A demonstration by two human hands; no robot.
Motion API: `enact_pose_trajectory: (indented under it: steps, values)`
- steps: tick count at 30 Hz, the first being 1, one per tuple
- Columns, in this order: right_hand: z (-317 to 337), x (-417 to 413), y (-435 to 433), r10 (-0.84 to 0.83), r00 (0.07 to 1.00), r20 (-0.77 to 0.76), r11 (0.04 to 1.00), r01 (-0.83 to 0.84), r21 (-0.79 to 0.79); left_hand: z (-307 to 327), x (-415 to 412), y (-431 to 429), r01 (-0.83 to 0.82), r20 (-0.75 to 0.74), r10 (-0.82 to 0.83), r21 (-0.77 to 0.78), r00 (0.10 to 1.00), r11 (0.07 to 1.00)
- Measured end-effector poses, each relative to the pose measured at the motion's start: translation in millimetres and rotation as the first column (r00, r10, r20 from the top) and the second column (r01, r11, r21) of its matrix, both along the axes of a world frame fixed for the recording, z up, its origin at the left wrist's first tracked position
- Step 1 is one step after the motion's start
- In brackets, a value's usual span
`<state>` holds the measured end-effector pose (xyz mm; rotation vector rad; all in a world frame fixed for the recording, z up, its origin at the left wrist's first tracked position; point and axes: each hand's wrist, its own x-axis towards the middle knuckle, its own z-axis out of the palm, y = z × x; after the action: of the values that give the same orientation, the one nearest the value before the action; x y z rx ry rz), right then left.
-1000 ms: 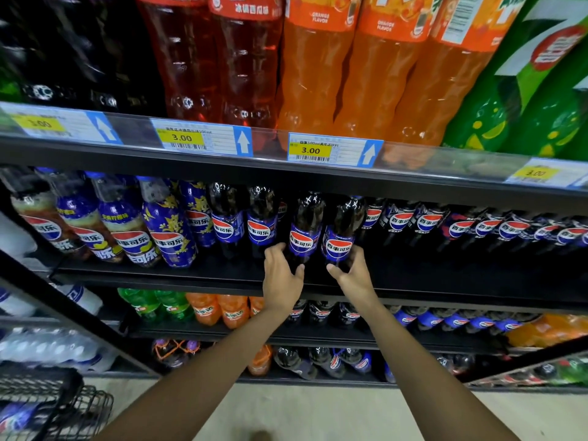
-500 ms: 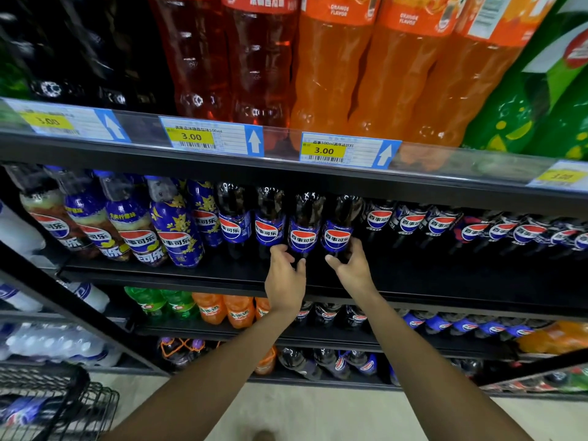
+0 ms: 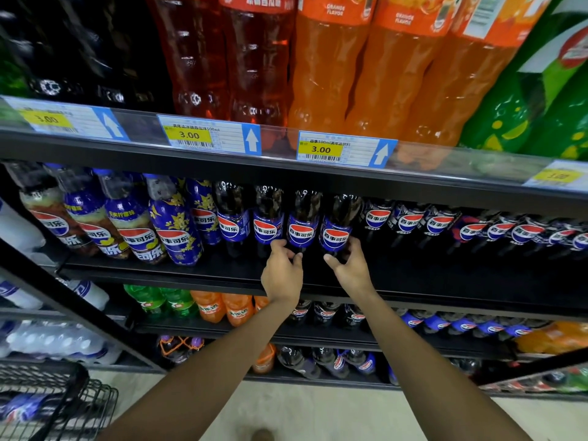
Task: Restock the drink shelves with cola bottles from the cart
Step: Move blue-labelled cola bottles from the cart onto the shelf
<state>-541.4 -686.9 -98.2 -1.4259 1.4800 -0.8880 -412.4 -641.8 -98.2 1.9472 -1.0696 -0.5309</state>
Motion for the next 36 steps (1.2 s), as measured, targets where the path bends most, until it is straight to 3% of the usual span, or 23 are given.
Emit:
enact_pose_trajectory:
  steps: [9, 13, 16, 19, 23, 27, 32, 36]
  values:
    - [16, -7, 17, -0.073, 0.994, -0.080, 0.997, 0.073, 0.000, 9, 13, 18, 0.140, 0.013, -0.142, 0.103, 0.990, 0.985]
    - [26, -15, 35, -0.020, 0.942, -0.334, 1.000, 0.016, -0.017, 24, 23, 39, 0.214, 0.293, -0.283, 0.246, 0.913, 0.945]
    - [38, -14, 51, 0.099, 0.825, -0.557, 0.977, -0.186, -0.103, 40, 35, 63, 0.178, 0.556, -0.394, 0.402, 0.732, 0.898]
    - [53, -1, 66, 0.190, 0.628, -0.755, 0.867, -0.468, -0.171, 58, 55, 92, 0.082, 0.666, -0.447, 0.503, 0.597, 0.860]
    - [69, 34, 90, 0.215, 0.435, -0.874, 0.679, -0.710, -0.186, 79, 85, 142, -0.041, 0.740, -0.402, 0.500, 0.540, 0.865]
    - [79, 81, 123, 0.266, 0.345, -0.900, 0.477, -0.859, -0.188, 95, 117, 204, -0.170, 0.736, -0.342, 0.523, 0.583, 0.835]
    - [88, 147, 171, 0.382, 0.281, -0.880, 0.266, -0.946, -0.187, 103, 160, 293, -0.342, 0.648, -0.061, 0.478, 0.760, 0.809]
    - [89, 201, 218, 0.451, 0.195, -0.871, 0.121, -0.980, -0.157, 102, 192, 364, -0.487, 0.620, 0.089, 0.509, 0.779, 0.710]
